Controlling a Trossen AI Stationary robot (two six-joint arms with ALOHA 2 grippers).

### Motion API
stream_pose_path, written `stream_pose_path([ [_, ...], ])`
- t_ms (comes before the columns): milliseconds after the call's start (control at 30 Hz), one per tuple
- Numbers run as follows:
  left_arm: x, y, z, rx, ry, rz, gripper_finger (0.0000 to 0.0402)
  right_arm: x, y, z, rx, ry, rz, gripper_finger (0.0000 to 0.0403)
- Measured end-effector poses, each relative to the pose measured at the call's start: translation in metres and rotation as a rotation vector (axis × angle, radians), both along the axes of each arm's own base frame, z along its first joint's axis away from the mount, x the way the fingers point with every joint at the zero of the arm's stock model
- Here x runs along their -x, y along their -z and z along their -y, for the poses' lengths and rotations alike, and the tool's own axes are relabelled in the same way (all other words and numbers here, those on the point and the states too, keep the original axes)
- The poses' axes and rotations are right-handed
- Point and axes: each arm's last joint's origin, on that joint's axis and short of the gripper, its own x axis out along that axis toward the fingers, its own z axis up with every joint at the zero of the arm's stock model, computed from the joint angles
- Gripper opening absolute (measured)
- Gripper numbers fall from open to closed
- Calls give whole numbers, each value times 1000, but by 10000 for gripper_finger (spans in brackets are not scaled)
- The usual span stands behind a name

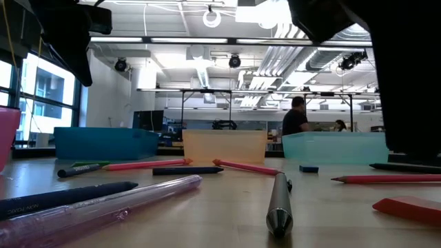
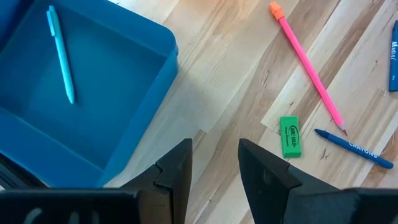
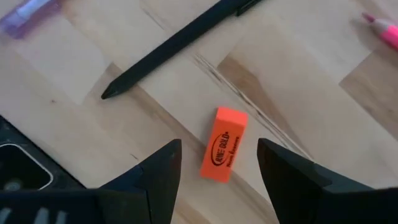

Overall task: Sort crayons/erasers/pens/pencils in bins
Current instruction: Put the orange eraser into the green bin

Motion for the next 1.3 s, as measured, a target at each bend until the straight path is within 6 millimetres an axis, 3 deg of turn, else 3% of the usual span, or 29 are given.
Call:
stream_pose_path([
  [500,0,0,0,0,0,2,117,-4,35,-5,-5,4,-92,203],
  [967,0,0,0,0,0,1,117,-1,39,0,17,58,-155,130],
  [1300,0,0,0,0,1,1,117,6,39,4,38,65,-241,126],
])
